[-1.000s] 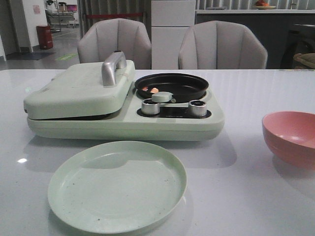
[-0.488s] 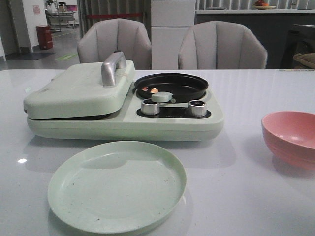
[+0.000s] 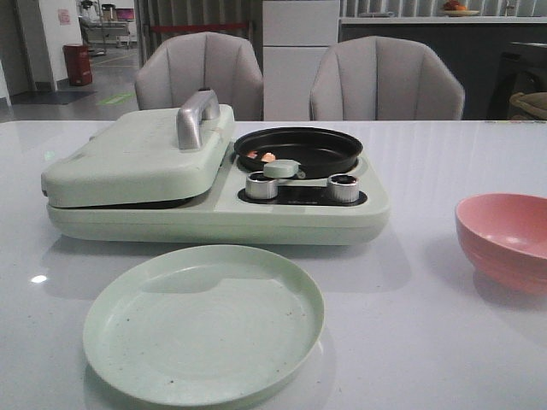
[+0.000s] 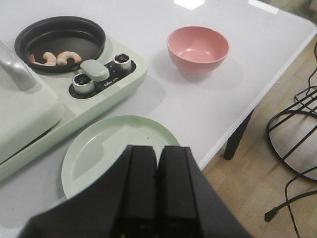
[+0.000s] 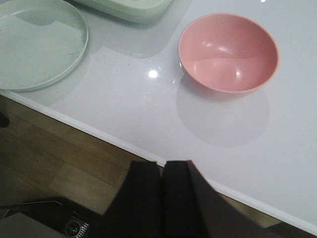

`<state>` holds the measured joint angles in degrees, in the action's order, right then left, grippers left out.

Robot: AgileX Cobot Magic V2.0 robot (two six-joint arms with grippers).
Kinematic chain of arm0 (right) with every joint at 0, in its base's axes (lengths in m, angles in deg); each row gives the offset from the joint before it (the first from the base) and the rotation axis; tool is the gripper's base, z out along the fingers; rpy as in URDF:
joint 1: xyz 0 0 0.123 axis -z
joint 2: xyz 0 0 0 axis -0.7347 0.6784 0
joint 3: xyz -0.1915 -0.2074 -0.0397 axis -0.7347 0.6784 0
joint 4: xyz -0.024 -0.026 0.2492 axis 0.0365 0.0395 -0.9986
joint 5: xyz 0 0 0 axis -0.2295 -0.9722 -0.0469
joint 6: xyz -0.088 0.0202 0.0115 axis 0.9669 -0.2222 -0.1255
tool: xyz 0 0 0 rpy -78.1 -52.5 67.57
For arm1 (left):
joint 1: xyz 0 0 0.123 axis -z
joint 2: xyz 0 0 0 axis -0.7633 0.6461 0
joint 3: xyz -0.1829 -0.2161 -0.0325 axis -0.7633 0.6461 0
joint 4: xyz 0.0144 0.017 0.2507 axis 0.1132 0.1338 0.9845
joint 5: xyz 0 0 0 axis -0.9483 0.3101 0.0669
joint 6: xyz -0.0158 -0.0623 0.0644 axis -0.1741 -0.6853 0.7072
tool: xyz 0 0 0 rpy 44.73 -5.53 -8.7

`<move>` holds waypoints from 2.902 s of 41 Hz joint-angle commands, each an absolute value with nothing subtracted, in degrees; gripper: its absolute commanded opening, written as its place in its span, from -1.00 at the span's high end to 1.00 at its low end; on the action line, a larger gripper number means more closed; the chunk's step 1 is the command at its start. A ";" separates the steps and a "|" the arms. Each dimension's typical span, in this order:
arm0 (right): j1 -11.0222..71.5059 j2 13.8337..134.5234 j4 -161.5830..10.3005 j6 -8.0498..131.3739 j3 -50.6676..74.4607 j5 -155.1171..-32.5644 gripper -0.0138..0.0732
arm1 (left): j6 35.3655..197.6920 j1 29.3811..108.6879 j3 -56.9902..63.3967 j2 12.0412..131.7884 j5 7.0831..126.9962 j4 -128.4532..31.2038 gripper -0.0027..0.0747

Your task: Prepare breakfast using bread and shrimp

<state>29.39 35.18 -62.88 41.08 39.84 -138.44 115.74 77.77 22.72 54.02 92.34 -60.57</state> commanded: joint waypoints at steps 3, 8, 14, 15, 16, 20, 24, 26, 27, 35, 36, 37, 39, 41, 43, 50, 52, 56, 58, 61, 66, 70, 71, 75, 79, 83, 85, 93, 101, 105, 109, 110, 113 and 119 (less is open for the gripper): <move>29.34 35.65 -62.86 41.01 38.40 -134.46 0.66 | 115.64 78.14 21.17 53.92 88.79 -62.58 0.68; 29.34 35.65 -62.81 41.01 38.40 -134.52 0.66 | 111.11 76.94 21.17 53.92 87.31 -58.16 0.68; 29.34 35.65 -62.81 41.01 38.40 -134.52 0.66 | 102.60 74.25 21.17 53.92 85.85 -46.54 0.67; 29.34 35.65 -62.81 41.01 38.40 -134.52 0.66 | 101.41 73.76 21.17 53.92 85.85 -45.46 0.67; 29.34 35.65 -62.81 41.01 38.40 -134.52 0.66 | 99.46 73.24 21.17 53.92 85.85 -44.70 0.67; 29.34 35.65 -62.81 41.01 38.40 -134.52 0.66 | 95.58 70.22 21.17 53.92 86.73 -44.05 0.67; 29.34 35.65 -62.81 41.01 38.40 -134.52 0.66 | 95.58 69.34 21.17 53.92 87.63 -43.81 0.67; 29.34 35.65 -62.81 41.01 38.40 -134.52 0.66 | 95.58 69.34 21.17 53.92 87.63 -43.81 0.67; 29.34 35.65 -62.81 41.01 38.40 -134.52 0.66 | 95.58 69.34 21.17 53.92 87.63 -43.81 0.67; 29.34 35.65 -62.81 41.01 38.40 -134.52 0.66 | 95.58 69.34 21.17 53.92 87.63 -43.81 0.67; 29.34 35.65 -62.81 41.01 38.40 -134.52 0.66 | 95.58 69.34 21.17 53.92 87.63 -43.81 0.67; 29.34 35.65 -62.81 41.01 38.40 -134.52 0.66 | 95.58 69.34 21.17 53.92 87.63 -43.81 0.67; 29.34 35.65 -62.81 41.01 38.40 -134.52 0.66 | 96.62 69.34 21.35 53.35 87.26 -40.73 0.67; 29.34 35.65 -62.81 41.01 38.40 -134.52 0.66 | 96.62 68.97 22.10 51.51 86.98 -37.38 0.67; 29.34 35.65 -62.88 41.01 38.40 -134.52 0.66 | 96.62 67.48 23.87 49.12 85.25 -35.22 0.67; 29.34 35.65 -62.88 41.01 38.40 -134.52 0.66 | 96.62 60.37 31.95 39.43 77.96 -32.09 0.67; 29.34 35.65 -62.88 41.01 38.40 -134.52 0.66 | 96.62 58.08 34.14 36.63 77.39 -31.94 0.67; 29.34 35.65 -62.88 41.01 38.40 -134.52 0.66 | 96.62 55.07 38.25 30.68 77.08 -33.24 0.67; 29.34 35.65 -62.88 41.01 38.40 -134.52 0.66 | 96.62 54.27 40.36 27.71 76.31 -33.80 0.67; 29.34 35.65 -62.88 41.01 38.40 -134.52 0.66 | 96.41 53.81 43.96 23.91 73.62 -34.27 0.67; 29.34 35.65 -62.88 41.01 38.40 -134.52 0.66 | 80.17 53.81 50.56 17.55 69.59 -25.05 0.67; 29.34 35.65 -62.88 41.01 38.40 -134.52 0.66 | 67.67 53.81 55.11 13.93 69.21 -16.70 0.67; 29.34 35.65 -62.88 41.01 38.40 -134.52 0.66 | 67.26 53.81 55.95 13.07 68.57 -16.42 0.67; 29.34 35.65 -62.87 41.01 38.40 -134.60 0.66 | 67.26 53.81 59.90 13.14 63.21 -16.43 0.67; 29.34 35.65 -62.87 41.01 38.40 -134.53 0.66 | 67.26 53.81 62.57 13.03 57.02 -16.43 0.67; 29.34 35.65 -62.87 41.01 38.40 -134.53 0.66 | 69.05 53.94 62.49 13.03 55.33 -16.43 0.67; 29.34 35.65 -62.87 41.01 38.40 -134.53 0.66 | 71.32 54.03 62.49 13.03 54.64 -17.38 0.67; 29.34 35.65 -62.87 41.01 38.40 -134.53 0.66 | 72.82 54.03 62.49 13.03 54.77 -18.02 0.67; 29.34 35.65 -62.87 41.01 38.40 -134.53 0.66 | 72.82 54.03 62.49 13.03 54.86 -18.02 0.67; 29.34 35.65 -62.87 41.01 38.40 -134.53 0.66 | 72.82 54.03 62.49 13.03 54.86 -18.02 0.67; 29.34 35.65 -62.87 41.01 38.40 -134.53 0.66 | 72.82 54.03 62.49 13.03 54.86 -18.02 0.67; 29.34 35.65 -62.87 41.01 38.40 -134.53 0.66 | 72.82 54.03 62.49 13.03 54.86 -18.02 0.67; 29.34 35.65 -62.87 41.01 38.40 -134.53 0.66 | 72.82 54.03 62.49 13.03 54.86 -18.02 0.67; 29.34 35.65 -62.87 41.01 38.40 -134.53 0.66 | 72.82 54.03 62.49 13.03 54.86 -18.02 0.67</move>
